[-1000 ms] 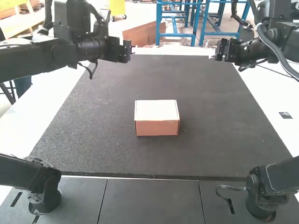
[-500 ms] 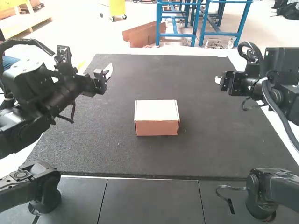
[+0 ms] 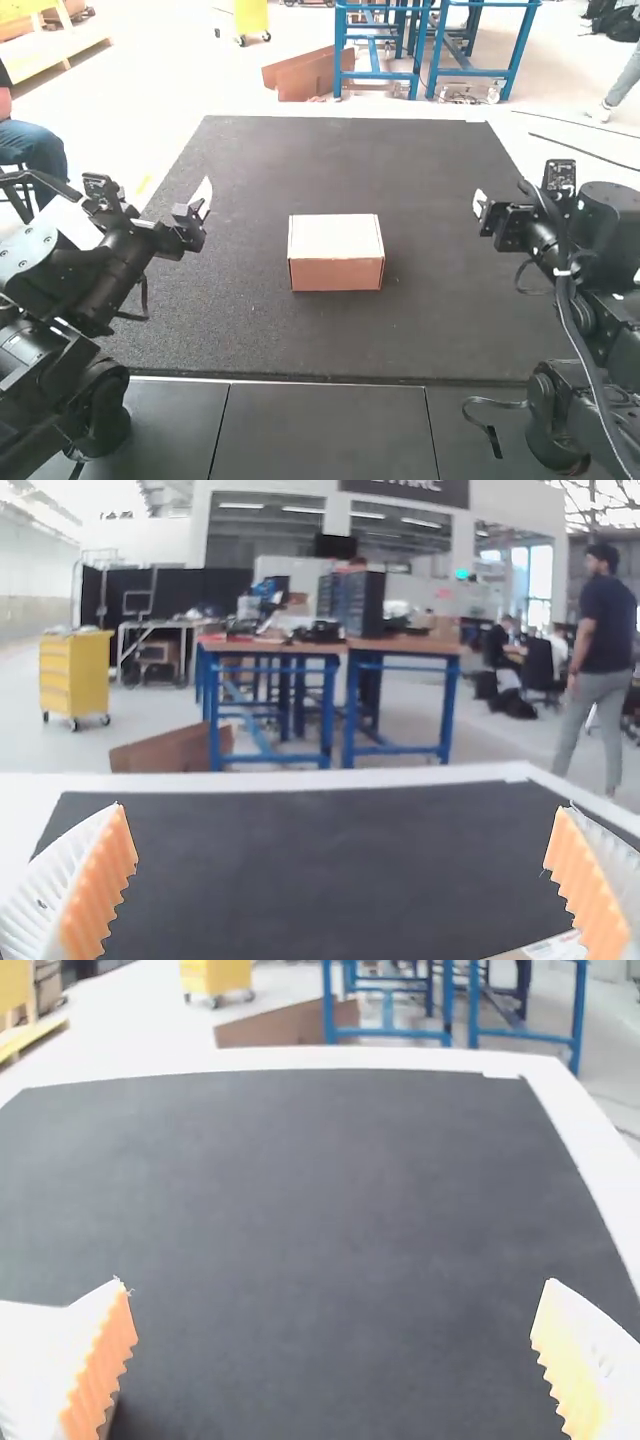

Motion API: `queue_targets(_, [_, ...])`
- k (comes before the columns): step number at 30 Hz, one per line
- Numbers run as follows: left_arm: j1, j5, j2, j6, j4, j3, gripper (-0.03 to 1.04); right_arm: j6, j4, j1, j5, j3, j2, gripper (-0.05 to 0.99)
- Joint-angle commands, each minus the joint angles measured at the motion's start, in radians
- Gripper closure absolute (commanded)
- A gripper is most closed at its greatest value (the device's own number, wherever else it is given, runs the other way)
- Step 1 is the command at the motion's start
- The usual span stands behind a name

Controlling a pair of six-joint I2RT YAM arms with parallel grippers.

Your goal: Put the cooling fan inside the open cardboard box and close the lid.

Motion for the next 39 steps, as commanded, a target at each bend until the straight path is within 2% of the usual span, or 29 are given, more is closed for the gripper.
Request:
queue_targets(1, [0.009,-0.004,-0.008,0.018,0.01,-0.031,0.04,-0.03,0.023,0.005,0.007,-0.035,-0.074,0.02])
queue_targets(5, [0.009,0.014,-0.013,0.016,0.005,-0.057,0.04,-0.04,0.043,0.005,-0.003,-0.089,-0.112,0.02])
queue_targets(9, [0.009,0.037,-0.013,0.012,-0.053,-0.055,0.04,-0.042,0.045,0.005,-0.001,-0.126,-0.158,0.02])
queue_targets(12, [0.009,0.036,-0.013,-0.019,-0.125,-0.057,0.04,-0.042,0.045,0.005,0.0,-0.153,-0.2,0.02])
queue_targets(14, [0.011,0.034,-0.013,-0.045,-0.136,-0.055,0.04,-0.042,0.045,0.003,0.008,-0.173,-0.237,0.02])
queue_targets(17, [0.03,0.031,-0.013,-0.056,-0.148,-0.057,0.04,-0.042,0.013,0.005,0.016,-0.195,-0.31,0.02])
queue_targets(21, [0.098,0.029,-0.013,-0.084,-0.157,-0.057,0.04,-0.045,-0.153,0.003,0.028,-0.193,-0.428,0.02])
queue_targets(22, [0.119,0.029,-0.013,-0.087,-0.167,-0.057,0.04,-0.047,-0.15,0.002,0.048,-0.193,-0.416,0.02])
queue_targets(27, [0.256,0.031,-0.013,-0.097,-0.185,-0.057,0.04,-0.043,-0.185,-0.012,0.051,-0.195,-0.414,0.02])
queue_targets(30, [0.317,0.037,-0.013,-0.071,-0.219,-0.057,0.05,-0.042,-0.191,-0.014,0.051,-0.193,-0.414,0.02])
queue_targets(32, [0.334,0.1,-0.013,-0.054,-0.222,-0.057,0.05,-0.042,-0.193,-0.014,0.051,-0.193,-0.414,0.02])
queue_targets(34, [0.334,0.115,-0.013,-0.039,-0.216,-0.058,0.05,-0.04,-0.199,-0.014,0.05,-0.195,-0.414,0.02])
queue_targets(36, [0.33,0.168,-0.013,-0.027,-0.216,-0.058,0.05,-0.04,-0.2,-0.015,0.048,-0.195,-0.414,0.02])
queue_targets(38, [0.322,0.181,-0.013,0.001,-0.216,-0.058,0.05,-0.039,-0.204,-0.014,0.045,-0.195,-0.416,0.02])
queue_targets(39, [0.317,0.214,-0.013,0.031,-0.225,-0.058,0.05,-0.037,-0.205,-0.015,0.043,-0.195,-0.414,0.02])
